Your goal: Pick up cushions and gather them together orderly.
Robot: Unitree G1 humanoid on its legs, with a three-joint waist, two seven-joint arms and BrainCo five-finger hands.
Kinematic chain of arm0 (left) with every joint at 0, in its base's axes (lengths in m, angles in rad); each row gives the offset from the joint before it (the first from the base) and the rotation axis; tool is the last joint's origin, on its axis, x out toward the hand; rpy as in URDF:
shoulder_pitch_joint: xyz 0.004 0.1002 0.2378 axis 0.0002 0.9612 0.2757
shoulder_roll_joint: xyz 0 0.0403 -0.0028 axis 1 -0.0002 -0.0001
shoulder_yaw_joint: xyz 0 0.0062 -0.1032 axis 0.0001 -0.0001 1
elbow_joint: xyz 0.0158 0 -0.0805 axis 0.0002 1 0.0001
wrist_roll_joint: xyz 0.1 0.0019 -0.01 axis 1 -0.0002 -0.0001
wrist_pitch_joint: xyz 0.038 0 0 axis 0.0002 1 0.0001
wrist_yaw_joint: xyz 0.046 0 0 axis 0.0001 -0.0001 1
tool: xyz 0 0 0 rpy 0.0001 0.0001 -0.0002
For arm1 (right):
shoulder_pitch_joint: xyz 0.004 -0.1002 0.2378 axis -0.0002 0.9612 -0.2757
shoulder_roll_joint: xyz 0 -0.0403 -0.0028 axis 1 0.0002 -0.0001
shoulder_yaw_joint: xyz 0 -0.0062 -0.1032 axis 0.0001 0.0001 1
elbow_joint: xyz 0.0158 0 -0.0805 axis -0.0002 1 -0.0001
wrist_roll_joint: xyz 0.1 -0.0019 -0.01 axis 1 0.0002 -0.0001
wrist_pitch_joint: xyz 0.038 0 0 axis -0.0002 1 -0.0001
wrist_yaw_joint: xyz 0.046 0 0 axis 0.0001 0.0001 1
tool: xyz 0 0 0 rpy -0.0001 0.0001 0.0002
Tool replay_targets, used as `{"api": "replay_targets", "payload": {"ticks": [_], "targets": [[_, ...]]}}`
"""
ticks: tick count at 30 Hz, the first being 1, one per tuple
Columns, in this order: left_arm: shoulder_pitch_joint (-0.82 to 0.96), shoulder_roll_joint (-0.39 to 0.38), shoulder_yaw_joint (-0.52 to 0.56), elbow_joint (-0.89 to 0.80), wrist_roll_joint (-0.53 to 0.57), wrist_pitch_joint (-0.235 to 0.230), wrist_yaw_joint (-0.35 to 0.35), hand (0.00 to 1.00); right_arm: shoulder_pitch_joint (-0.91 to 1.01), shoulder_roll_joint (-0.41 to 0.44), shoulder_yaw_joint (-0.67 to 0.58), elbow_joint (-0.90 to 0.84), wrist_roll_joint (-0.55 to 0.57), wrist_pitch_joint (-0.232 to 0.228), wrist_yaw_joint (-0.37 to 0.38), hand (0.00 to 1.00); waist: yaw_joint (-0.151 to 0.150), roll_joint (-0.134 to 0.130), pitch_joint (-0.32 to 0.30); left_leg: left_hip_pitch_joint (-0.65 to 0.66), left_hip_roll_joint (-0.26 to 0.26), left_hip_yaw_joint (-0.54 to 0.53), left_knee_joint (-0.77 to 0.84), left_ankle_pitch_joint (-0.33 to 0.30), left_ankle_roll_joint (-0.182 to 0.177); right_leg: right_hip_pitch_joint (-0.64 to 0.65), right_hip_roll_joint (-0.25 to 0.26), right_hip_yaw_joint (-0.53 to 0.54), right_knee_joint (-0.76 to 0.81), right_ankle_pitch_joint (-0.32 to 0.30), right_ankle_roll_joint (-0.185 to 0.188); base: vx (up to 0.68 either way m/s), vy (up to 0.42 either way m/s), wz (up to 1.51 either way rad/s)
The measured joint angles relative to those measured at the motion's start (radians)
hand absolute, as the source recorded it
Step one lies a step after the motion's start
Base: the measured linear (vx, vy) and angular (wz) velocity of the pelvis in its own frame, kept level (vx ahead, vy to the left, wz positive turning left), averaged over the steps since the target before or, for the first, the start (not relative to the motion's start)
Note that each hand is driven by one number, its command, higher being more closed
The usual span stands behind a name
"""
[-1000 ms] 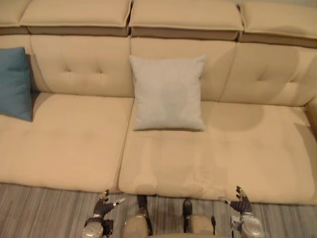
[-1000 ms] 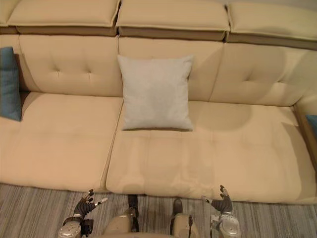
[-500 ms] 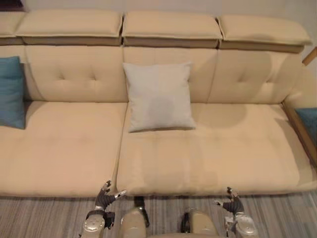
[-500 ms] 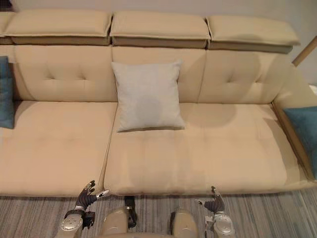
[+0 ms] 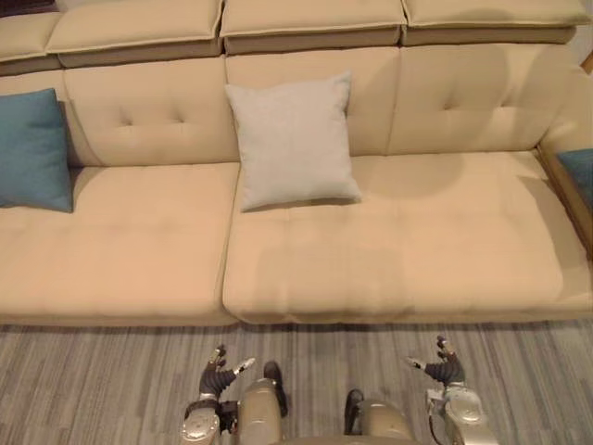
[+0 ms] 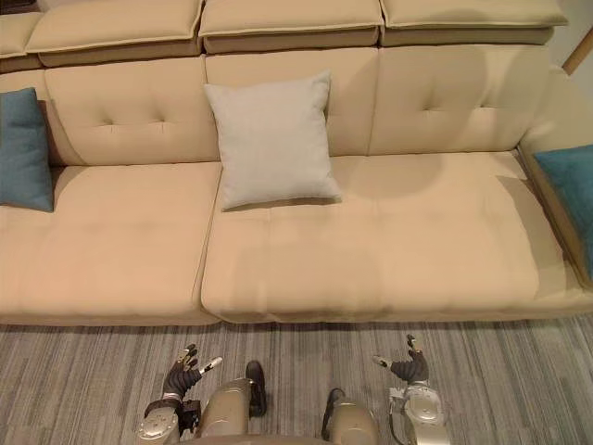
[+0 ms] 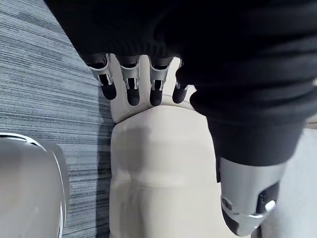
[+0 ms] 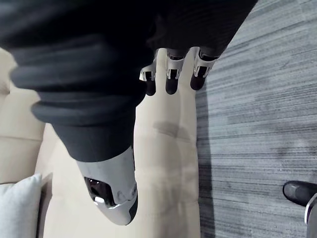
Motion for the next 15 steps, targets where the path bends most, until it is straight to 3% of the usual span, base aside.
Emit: {"api": "replay_targets", "payload": {"ticks": [2,8,11,12,13,15], "targets": [[-0.007,0.004,-0.006,-0.001,0.0,0.001,0.001,0.0,0.005,0.022,-0.001,0.004,0.0,0.001,0.001,0.0,-0.004,-0.01,-0.007,0.035,-0.022,0.019,-0.064,-0.02,-0.004,-0.005,-0.007,0.043,-0.027,0.013,0.032,-0.2,0.173,-0.38],[-0.026,0.005,-0.018,-0.002,0.0,0.009,0.001,0.0,0.021,0.039,-0.019,-0.01,0.013,0.001,-0.001,0.0,-0.027,-0.021,-0.021,0.041,-0.055,0.083,-0.094,-0.031,0.013,-0.022,-0.009,0.14,-0.135,0.091,0.059,-0.09,0.127,-0.51],[-0.024,0.006,-0.018,-0.046,-0.001,0.015,0.004,0.0,0.029,0.069,-0.018,-0.089,0.045,0.0,-0.001,0.0,-0.03,-0.019,-0.019,0.035,-0.01,0.185,0.015,-0.095,0.022,-0.067,0.043,0.265,-0.138,0.148,0.056,0.0,0.125,-1.52],[-0.029,0.006,-0.018,-0.064,-0.001,0.015,0.004,0.0,0.028,0.071,-0.015,-0.106,0.053,-0.003,-0.001,0.0,-0.031,-0.016,-0.019,0.04,0.027,0.245,0.048,-0.122,0.026,-0.088,0.055,0.273,-0.14,0.158,0.044,0.0,0.089,-1.66],[-0.033,0.005,-0.018,-0.074,-0.001,0.015,0.004,0.0,0.023,0.072,-0.015,-0.107,0.058,-0.004,-0.002,0.0,-0.028,-0.02,-0.019,0.051,0.044,0.291,0.053,-0.132,0.029,-0.102,0.046,0.251,-0.138,0.159,0.038,0.03,0.068,-2.04],[-0.045,0.017,-0.02,-0.087,-0.001,0.015,0.004,0.0,0.003,0.072,-0.013,-0.098,0.079,-0.004,-0.004,0.0,-0.031,-0.024,-0.019,0.092,0.082,0.429,0.052,-0.14,0.037,-0.148,-0.019,0.055,-0.101,0.168,0.004,0.07,0.042,-1.98]]}}
